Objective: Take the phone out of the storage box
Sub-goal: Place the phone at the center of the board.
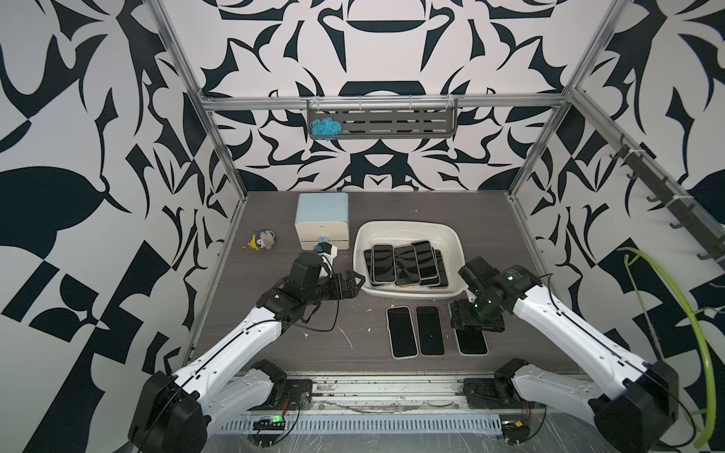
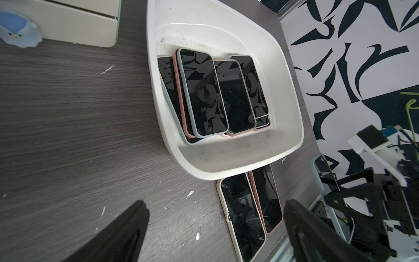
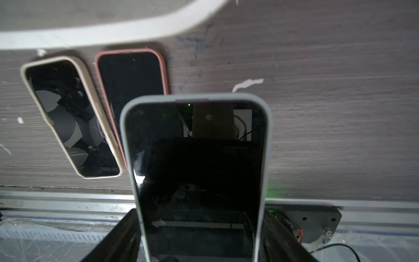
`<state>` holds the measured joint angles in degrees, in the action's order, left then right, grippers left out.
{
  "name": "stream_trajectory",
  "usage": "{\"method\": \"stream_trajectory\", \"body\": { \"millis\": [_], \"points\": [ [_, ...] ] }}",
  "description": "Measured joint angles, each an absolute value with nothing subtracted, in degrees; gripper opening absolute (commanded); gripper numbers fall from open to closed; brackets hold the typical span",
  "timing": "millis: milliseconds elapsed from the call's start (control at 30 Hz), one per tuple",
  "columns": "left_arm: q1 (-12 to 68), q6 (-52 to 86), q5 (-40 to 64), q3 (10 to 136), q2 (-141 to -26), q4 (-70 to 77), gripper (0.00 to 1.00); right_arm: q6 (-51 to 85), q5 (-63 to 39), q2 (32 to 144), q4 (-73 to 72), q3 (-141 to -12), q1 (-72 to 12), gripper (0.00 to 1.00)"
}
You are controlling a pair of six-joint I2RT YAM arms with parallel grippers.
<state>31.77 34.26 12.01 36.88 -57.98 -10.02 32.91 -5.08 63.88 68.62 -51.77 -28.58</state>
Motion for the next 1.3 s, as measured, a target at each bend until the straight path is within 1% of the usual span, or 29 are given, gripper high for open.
{"method": "stream_trajectory", "body": {
  "millis": [100,300,467,633,800,900,933,1300],
  "points": [
    [31.8,34.5,11.8,36.9,-56.5,-10.1,1.0,32.8,-5.2,65.8,68.3,-51.0,-28.6,0.62],
    [31.8,34.7,10.5,35.8,-49.8,-11.1,1.0,32.6,-5.3,72.2,64.5,-49.9,-28.6,0.63],
    [31.8,34.6,8.6,35.0,-45.1,-13.7,1.0,31.7,-5.0,78.8,58.5,-48.7,-28.6,0.64],
    [31.8,34.3,6.9,35.0,-42.5,-16.2,1.0,31.1,-2.9,81.5,52.7,-46.7,-28.6,0.68],
    [31.8,33.6,6.2,35.0,-42.3,-17.8,1.0,31.2,-1.8,82.7,50.1,-46.1,-28.6,0.8],
    [31.8,33.0,6.2,35.0,-43.3,-18.4,1.0,31.5,-1.4,83.4,49.6,-46.0,-28.6,0.92],
    [31.8,32.9,6.2,35.1,-43.9,-18.6,1.0,31.6,-1.0,83.3,49.6,-46.0,-28.6,0.99],
    [31.8,31.2,8.0,39.4,-52.1,-18.3,1.0,35.4,4.7,79.5,55.8,-46.0,-28.6,0.99]
  ]
}}
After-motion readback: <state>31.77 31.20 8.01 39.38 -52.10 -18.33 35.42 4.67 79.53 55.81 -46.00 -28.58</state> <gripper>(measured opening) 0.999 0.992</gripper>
